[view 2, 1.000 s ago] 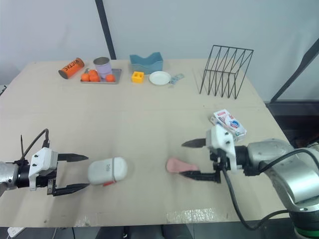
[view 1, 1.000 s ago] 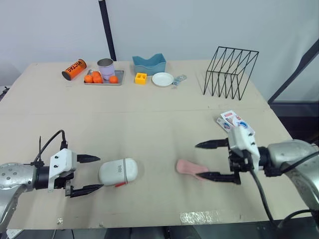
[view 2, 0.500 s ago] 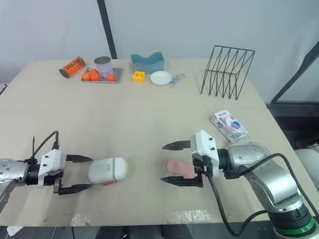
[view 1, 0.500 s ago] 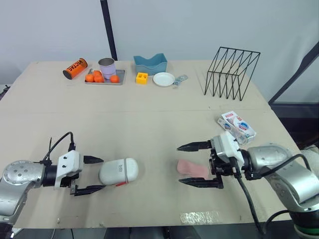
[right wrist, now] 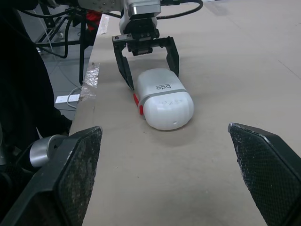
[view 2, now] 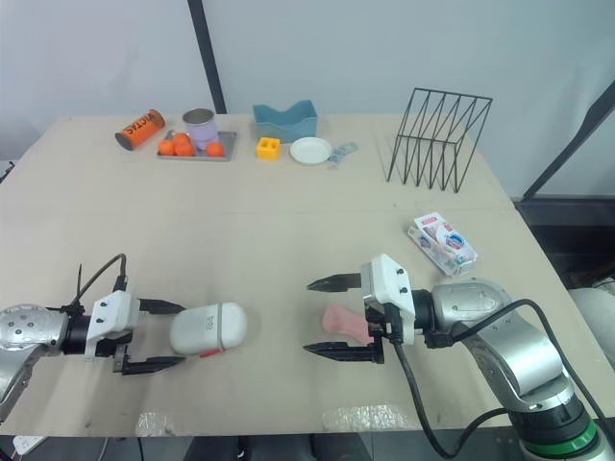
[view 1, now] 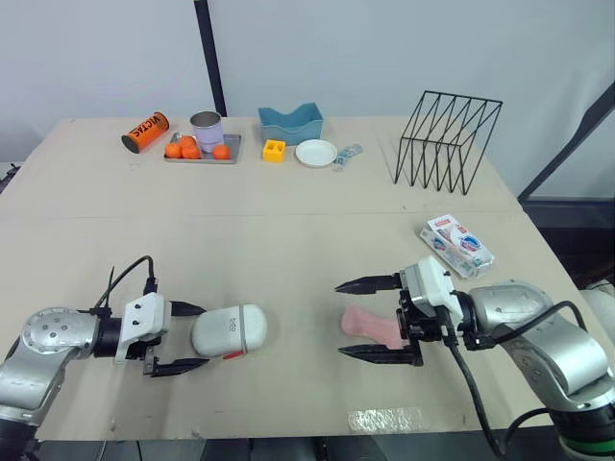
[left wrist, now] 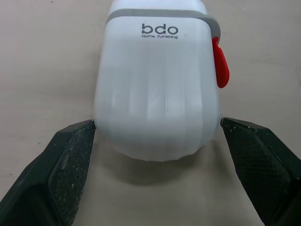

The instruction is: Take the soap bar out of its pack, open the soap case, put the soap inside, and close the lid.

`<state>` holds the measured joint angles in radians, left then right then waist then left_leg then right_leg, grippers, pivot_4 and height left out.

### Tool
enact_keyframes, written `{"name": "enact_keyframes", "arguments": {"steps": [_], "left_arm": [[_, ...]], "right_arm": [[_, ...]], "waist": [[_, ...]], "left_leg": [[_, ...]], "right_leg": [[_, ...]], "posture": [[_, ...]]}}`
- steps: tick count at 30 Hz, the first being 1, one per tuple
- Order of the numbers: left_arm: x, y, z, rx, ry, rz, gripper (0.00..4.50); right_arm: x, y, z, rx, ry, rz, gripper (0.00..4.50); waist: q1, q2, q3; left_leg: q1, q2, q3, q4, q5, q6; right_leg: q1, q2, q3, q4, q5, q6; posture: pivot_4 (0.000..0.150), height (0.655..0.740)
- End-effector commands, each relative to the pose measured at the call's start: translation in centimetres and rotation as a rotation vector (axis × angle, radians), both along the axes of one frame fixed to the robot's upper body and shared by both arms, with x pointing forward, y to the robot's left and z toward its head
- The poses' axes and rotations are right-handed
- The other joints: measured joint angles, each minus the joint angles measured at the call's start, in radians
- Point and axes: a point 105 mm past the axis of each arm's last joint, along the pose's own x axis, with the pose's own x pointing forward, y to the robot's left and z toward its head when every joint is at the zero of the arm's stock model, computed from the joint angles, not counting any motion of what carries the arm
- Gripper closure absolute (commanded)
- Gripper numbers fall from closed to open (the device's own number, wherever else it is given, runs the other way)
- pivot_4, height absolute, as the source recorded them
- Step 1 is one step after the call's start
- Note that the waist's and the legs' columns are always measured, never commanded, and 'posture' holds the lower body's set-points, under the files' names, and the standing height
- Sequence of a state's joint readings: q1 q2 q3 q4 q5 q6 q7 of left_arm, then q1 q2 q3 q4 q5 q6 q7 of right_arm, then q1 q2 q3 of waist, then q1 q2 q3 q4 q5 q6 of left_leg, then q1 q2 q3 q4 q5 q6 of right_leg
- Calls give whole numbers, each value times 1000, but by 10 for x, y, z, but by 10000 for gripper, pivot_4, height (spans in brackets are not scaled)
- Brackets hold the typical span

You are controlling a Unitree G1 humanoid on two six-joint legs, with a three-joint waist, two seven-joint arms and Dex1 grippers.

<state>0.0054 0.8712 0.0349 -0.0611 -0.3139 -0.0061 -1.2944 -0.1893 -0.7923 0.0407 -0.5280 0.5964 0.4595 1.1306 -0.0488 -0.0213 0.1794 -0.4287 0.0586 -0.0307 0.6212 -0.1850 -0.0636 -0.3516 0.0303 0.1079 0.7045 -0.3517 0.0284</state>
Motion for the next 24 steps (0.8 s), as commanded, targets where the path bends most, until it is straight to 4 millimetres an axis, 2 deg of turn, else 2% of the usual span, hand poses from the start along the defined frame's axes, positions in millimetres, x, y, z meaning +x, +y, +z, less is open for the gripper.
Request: {"name": "enact_keyframes", "arguments": {"steps": [1,16,19,20,24], "left_arm": [[4,-2,4,1,-39,-14,0],[7,-9,3,-22,-30,-26,0],[7,-8,3,-15,-29,-19,8506],[8,-8,2,-11,-28,-17,10050],[8,-8,3,-8,-30,-17,10670]], "right_arm": [[-5,3,5,4,-32,23,758],[-5,2,2,-15,-35,18,758],[-6,2,2,-18,-37,18,0],[-6,2,2,-18,-36,19,0],[-5,1,2,-20,-37,18,0]], "waist": [[0,0,0],[0,0,0],[0,0,0],[0,0,0],[0,0,0]], "left_leg": [[0,0,0,0,0,0],[0,0,0,0,0,0],[0,0,0,0,0,0],[0,0,0,0,0,0],[0,0,0,0,0,0]], "right_leg": [[0,0,0,0,0,0],[0,0,0,0,0,0],[0,0,0,0,0,0],[0,0,0,0,0,0],[0,0,0,0,0,0]], "posture": [[1500,7400],[1500,7400],[1500,7400],[1500,7400],[1500,7400]]}}
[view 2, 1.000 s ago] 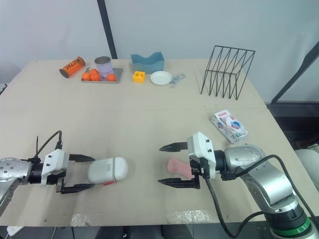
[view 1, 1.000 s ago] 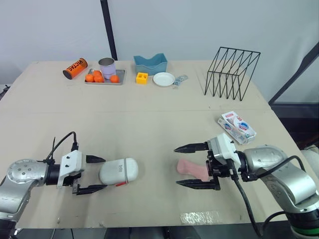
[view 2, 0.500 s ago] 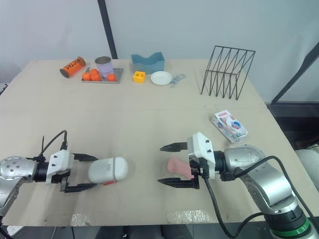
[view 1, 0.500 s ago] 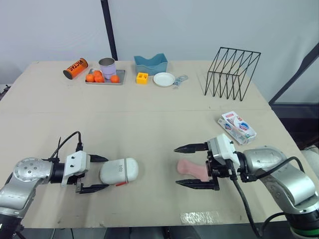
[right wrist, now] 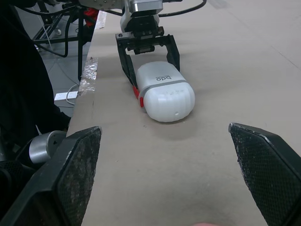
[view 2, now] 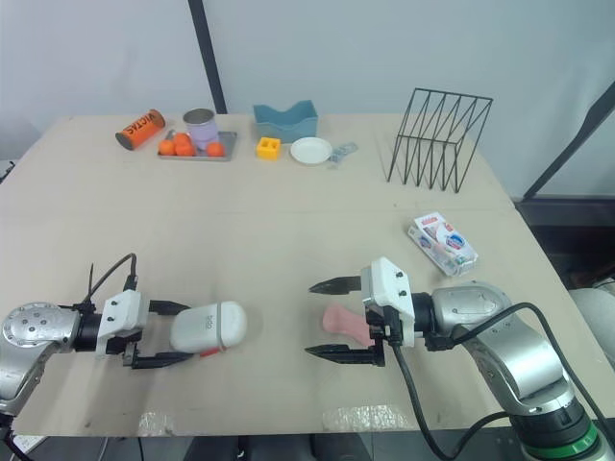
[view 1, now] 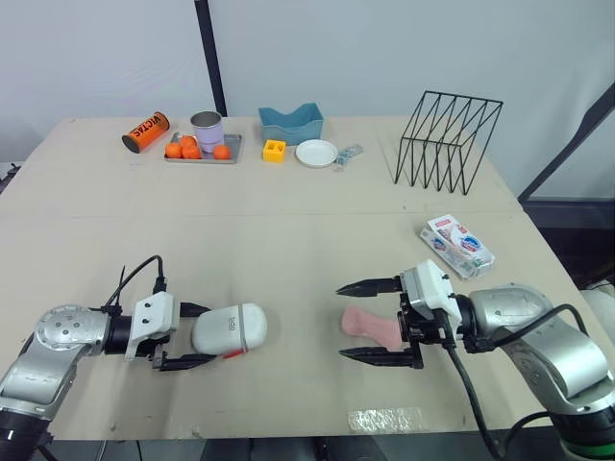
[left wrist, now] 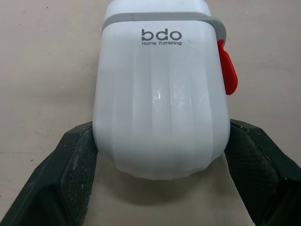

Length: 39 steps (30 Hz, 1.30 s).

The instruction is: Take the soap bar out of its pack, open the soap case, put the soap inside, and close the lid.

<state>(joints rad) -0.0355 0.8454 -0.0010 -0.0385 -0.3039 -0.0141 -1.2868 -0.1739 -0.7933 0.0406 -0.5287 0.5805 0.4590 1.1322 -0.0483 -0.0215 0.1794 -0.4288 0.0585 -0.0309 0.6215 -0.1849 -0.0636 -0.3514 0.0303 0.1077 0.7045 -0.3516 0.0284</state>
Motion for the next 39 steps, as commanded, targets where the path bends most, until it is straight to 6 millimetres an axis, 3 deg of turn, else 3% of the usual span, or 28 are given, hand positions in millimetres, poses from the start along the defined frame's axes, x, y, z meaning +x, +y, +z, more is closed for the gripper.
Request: {"name": "enact_keyframes", "arguments": {"steps": [1,6,11,18,22,29,39], "left_arm": [[2,0,5,9,-21,-2,10670],[3,-1,6,9,-29,-6,10670],[6,-7,22,-24,-96,-26,10670],[3,-9,45,-21,-164,-72,10670],[1,-12,47,-7,-175,-94,10670],[2,-18,49,-12,-185,-115,10670],[-4,-27,50,-29,-206,-134,10670]], "right_arm": [[-5,3,6,-7,-44,29,0],[-5,3,6,-7,-41,31,0],[-1,0,3,-19,-4,-1,0],[29,-6,9,15,109,-172,0],[43,8,18,52,294,-249,0],[35,37,13,-18,679,-195,0],[42,55,-6,-24,921,-212,0]], "waist": [[0,0,0],[0,0,0],[1,0,0],[0,0,0],[-1,0,0],[0,0,0],[-1,0,0]], "left_leg": [[0,0,0,0,0,0],[0,0,0,0,0,0],[0,0,0,0,0,0],[0,0,0,0,0,0],[0,1,0,0,0,0],[-2,1,0,0,0,0],[-5,1,1,0,0,0]], "right_leg": [[0,0,0,0,0,0],[0,0,0,0,0,0],[0,0,0,0,0,0],[0,0,0,0,0,0],[0,1,1,0,0,-1],[-3,1,0,1,1,-1],[-7,1,0,3,1,-1]], "posture": [[1500,7400],[1500,7400],[1500,7400],[1500,7400],[1500,7400],[1500,7400],[1500,7400]]}}
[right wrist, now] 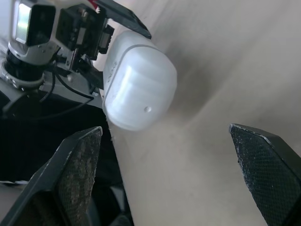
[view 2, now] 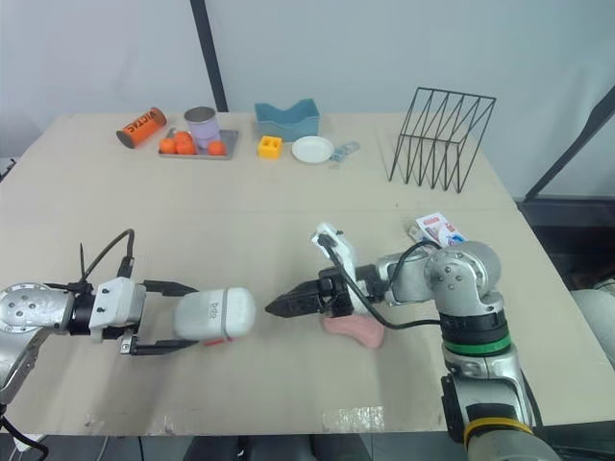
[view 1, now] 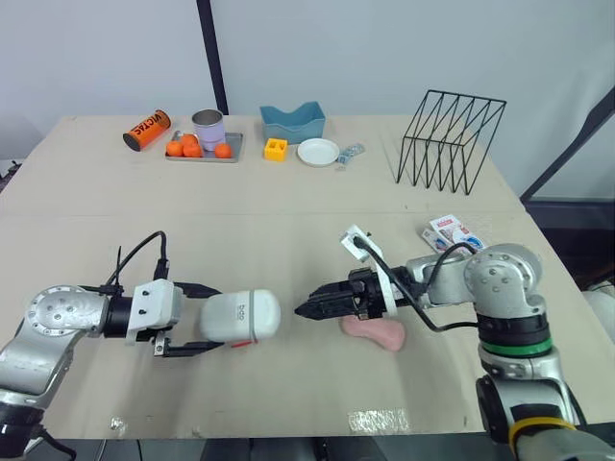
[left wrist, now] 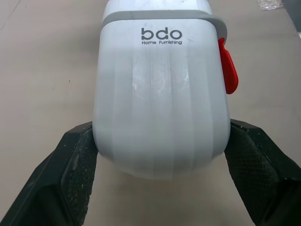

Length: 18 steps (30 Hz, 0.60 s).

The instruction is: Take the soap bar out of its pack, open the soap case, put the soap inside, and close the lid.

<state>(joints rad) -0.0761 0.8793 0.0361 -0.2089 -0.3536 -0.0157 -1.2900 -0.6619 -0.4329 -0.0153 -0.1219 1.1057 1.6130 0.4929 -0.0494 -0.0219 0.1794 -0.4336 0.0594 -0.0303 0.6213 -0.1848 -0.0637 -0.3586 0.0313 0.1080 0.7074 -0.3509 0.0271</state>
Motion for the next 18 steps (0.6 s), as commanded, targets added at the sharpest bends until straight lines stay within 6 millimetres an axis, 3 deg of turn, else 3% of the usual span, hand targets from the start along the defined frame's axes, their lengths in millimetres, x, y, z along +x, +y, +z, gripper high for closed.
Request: {"name": "enact_keyframes", "arguments": {"steps": [1,3,18], "left_arm": [[-2,-7,6,-27,-33,-12,10670],[-2,-10,7,-38,-33,-9,10670],[2,-17,0,-41,-33,-9,10670]], "right_arm": [[-4,11,7,31,1,33,0],[-3,14,6,35,17,31,0],[-2,27,3,69,86,4,0]], "waist": [[0,0,0],[0,0,0],[-2,0,0]], "left_leg": [[0,0,0,0,0,0],[-6,0,1,2,0,0],[-6,1,1,2,0,0]], "right_leg": [[-1,0,0,1,0,0],[-8,0,0,6,0,0],[-9,1,1,7,0,0]], "posture": [[1500,7400],[1500,7400],[1500,7400]]}}
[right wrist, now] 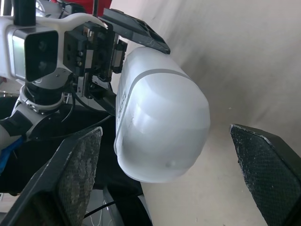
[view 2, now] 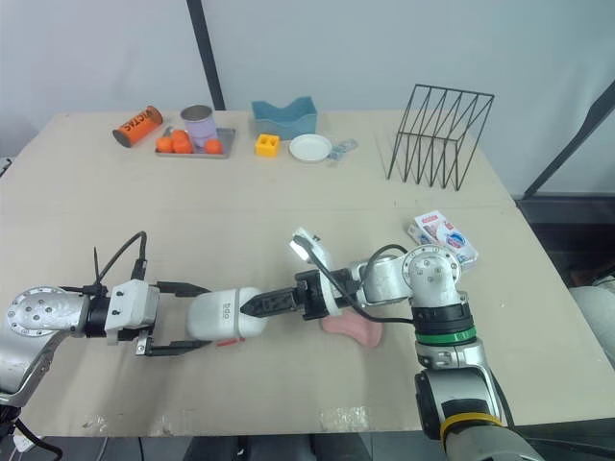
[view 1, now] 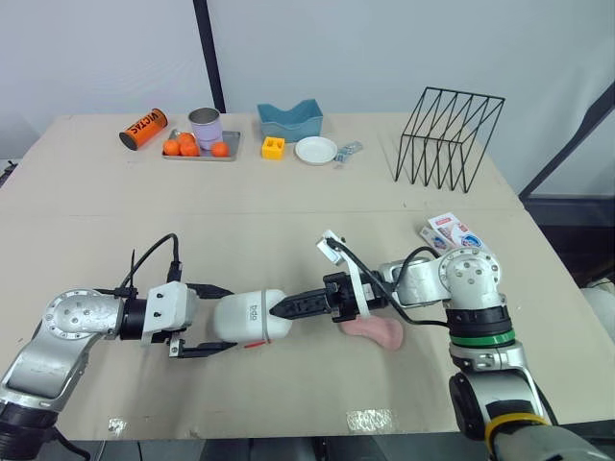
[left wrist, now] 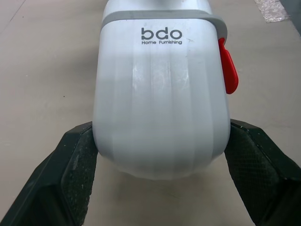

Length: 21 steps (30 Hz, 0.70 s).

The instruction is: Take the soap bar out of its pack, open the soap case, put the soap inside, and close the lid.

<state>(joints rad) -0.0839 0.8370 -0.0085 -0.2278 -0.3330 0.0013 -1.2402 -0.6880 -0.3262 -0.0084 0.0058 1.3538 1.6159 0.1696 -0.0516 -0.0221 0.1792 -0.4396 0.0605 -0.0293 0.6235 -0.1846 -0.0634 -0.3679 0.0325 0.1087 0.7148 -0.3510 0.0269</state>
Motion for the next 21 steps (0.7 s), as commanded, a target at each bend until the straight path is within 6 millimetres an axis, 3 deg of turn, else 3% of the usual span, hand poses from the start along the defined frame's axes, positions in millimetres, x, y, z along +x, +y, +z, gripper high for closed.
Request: {"name": "enact_keyframes", "arguments": {"steps": [1,12,15,17,21], "left_arm": [[1,-4,6,-8,-36,-14,10670],[5,-9,7,-15,-48,-18,10670],[5,-10,7,-15,-48,-20,10670],[5,-10,6,-13,-48,-19,10670],[5,-10,5,-8,-49,-17,10670]], "right_arm": [[-3,1,7,42,-2,9,0],[-2,5,4,59,64,-4,0],[-1,6,3,52,76,-8,7384],[-1,6,2,51,82,-10,15029],[-2,6,3,53,88,-10,15029]], "waist": [[0,0,0],[-2,0,0],[-2,0,0],[-2,0,0],[-2,0,0]], "left_leg": [[0,0,0,0,0,0],[0,1,1,0,0,0],[0,1,1,0,0,0],[0,1,1,0,0,0],[0,1,1,0,0,0]], "right_leg": [[0,0,0,0,0,0],[0,1,1,0,0,0],[-1,1,1,0,0,0],[-1,1,1,0,0,0],[-1,1,1,0,0,0]], "posture": [[1500,7400],[1500,7400],[1500,7400],[1500,7400],[1500,7400]]}}
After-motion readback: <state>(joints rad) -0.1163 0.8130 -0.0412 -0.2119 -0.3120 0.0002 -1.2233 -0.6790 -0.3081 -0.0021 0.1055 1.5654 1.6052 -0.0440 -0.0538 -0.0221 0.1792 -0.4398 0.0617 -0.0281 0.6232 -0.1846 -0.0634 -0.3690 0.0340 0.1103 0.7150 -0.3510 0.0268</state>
